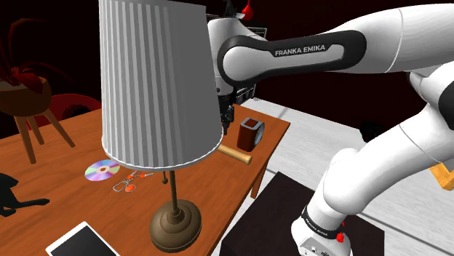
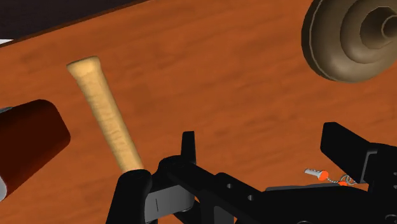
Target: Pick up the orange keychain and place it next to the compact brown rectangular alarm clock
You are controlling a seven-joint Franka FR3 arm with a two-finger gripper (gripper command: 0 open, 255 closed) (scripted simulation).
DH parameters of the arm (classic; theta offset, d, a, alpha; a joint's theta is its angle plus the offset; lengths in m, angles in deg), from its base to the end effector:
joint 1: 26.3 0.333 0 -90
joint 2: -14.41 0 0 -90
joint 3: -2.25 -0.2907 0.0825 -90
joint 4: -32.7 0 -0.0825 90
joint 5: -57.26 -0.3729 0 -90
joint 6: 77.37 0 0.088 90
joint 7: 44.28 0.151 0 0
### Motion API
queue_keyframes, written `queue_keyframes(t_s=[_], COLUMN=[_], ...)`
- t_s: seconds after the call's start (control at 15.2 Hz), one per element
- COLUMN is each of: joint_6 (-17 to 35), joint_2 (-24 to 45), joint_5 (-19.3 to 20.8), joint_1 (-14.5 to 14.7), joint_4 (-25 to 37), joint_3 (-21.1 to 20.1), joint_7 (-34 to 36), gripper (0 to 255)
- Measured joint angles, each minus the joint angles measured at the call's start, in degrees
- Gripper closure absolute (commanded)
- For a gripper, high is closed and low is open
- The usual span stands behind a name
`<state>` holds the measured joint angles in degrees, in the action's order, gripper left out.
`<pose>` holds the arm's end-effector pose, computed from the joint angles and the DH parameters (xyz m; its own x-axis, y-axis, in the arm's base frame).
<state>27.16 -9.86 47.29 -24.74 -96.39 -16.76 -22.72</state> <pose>0.3920 0.1752 0.4539 0.9952 -0.0916 -0.0338 -0.0924 -0.9955 -0.0222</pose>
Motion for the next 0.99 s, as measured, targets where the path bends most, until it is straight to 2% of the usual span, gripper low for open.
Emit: queue_keyframes(t_s=[0.46,0.79,0.99], joint_6=[7.54,11.17,11.64], joint_2=[14.15,25.94,33.34], joint_5=[3.69,9.61,13.92], joint_1=[0.41,1.67,3.70], joint_4=[6.95,14.17,20.18], joint_3=[-6.58,-9.73,-10.66], joint_7=[8.92,16.25,21.00], gripper=[0,0,0])
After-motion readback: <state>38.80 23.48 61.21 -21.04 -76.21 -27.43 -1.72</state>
